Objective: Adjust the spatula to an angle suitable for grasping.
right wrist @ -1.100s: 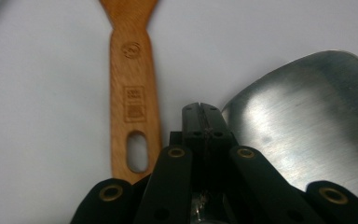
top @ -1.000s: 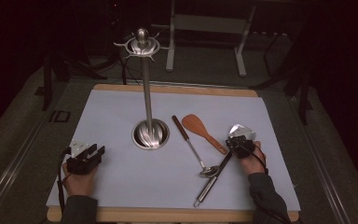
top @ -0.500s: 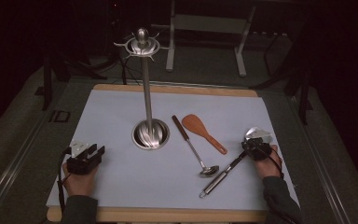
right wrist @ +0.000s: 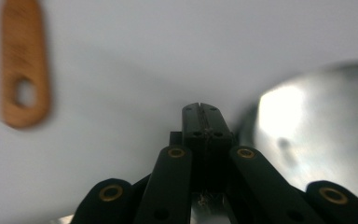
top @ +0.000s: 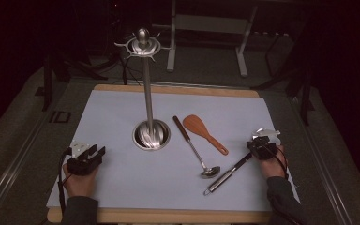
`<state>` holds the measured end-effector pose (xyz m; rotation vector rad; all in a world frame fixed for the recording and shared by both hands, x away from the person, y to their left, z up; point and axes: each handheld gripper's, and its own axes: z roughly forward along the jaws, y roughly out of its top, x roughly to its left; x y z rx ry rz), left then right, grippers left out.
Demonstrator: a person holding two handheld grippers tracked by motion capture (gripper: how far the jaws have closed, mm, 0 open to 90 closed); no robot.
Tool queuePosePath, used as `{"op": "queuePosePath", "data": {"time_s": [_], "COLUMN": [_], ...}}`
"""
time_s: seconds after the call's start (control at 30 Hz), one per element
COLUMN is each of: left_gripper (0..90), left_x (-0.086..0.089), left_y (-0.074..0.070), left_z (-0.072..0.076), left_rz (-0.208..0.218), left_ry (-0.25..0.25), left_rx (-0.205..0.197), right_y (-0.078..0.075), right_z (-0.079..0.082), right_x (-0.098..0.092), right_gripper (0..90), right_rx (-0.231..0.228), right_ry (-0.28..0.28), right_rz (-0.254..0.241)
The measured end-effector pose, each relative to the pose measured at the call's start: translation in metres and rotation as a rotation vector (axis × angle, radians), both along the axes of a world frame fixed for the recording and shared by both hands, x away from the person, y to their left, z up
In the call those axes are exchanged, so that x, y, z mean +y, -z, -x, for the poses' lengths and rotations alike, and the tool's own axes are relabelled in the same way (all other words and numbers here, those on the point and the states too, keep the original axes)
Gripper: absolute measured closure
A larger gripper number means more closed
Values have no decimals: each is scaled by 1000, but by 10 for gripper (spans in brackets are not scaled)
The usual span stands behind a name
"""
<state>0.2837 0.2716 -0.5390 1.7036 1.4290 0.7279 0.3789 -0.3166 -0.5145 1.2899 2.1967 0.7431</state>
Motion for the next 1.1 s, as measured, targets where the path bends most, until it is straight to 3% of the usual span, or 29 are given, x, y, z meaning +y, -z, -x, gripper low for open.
{"op": "queuePosePath", "data": {"time_s": [0.13, 0.23, 0.3, 0.47, 0.57, 0.73, 0.9, 1.1], "left_gripper": [632, 631, 631, 630, 630, 629, 627, 625], "left_x": [0, 0, 0, 1, 1, 1, 1, 0], "left_y": [0, 0, 0, 0, 0, 0, 0, 0], "left_z": [0, 0, 0, 0, 1, 1, 0, 1], "left_rz": [-2, -1, 0, 5, 7, 6, 3, 1], "left_ry": [1, 1, 2, 2, 2, 1, 0, -3], "left_rx": [0, 0, -1, -4, -5, -5, -4, -4], "right_y": [-18, -24, -31, -33, -30, -30, -30, -25], "right_z": [-1, -2, -4, -6, 0, 21, 54, 77], "right_x": [27, 40, 61, 98, 110, 107, 86, 57], "right_gripper": [899, 887, 871, 868, 860, 860, 826, 671], "right_rx": [-24, -35, -36, -20, -12, -4, -16, -18], "right_ry": [-80, -109, -156, -250, -331, -405, -449, -425], "right_rz": [-19, -28, -40, -39, -38, -58, -87, -118]}}
